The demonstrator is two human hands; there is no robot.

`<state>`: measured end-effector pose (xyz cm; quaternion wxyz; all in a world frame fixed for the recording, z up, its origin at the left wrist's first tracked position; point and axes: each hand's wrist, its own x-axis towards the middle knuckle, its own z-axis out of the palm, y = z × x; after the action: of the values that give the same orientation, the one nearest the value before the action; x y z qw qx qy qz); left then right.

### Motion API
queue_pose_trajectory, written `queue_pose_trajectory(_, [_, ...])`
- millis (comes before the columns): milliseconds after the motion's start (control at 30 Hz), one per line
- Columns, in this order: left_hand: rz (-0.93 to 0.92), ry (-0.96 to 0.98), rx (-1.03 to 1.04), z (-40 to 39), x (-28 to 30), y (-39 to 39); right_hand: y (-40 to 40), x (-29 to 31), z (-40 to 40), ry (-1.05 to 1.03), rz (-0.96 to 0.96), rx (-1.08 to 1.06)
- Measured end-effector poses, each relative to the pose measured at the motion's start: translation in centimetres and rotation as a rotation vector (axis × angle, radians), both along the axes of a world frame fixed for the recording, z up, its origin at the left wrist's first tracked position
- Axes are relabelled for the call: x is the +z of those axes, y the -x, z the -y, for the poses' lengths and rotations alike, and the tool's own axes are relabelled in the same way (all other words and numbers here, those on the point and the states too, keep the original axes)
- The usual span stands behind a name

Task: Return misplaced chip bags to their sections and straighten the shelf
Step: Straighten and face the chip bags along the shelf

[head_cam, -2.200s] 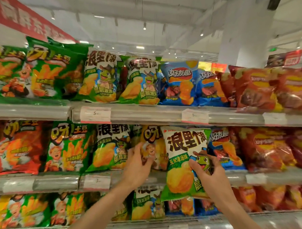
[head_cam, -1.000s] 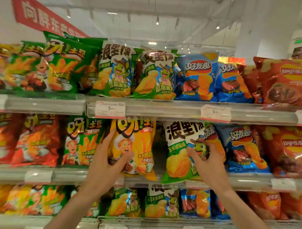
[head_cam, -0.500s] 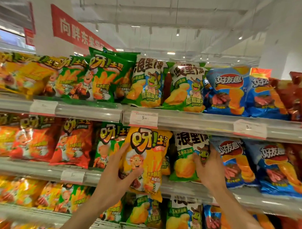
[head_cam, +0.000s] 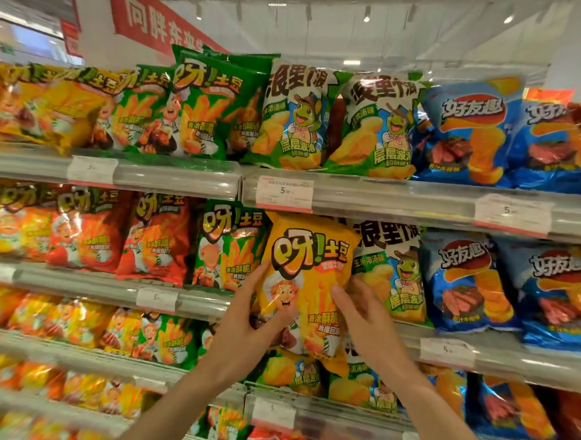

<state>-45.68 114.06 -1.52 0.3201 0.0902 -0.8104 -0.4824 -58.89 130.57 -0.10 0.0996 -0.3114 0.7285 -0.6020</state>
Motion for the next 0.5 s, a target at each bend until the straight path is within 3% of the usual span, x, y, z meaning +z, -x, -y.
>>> queue_pose_trajectory(267, [0.005, -0.013, 0.019, 2.4, -0.9, -4.4, -4.0, -1.5, 2.7, 0.053, 0.033, 0.022])
queue_pose_trajectory(500, [-0.046, -0.05, 0.041, 10.4, -0.7, -12.6, -11.3, -0.5, 11.3, 0.036, -0.007, 0.056])
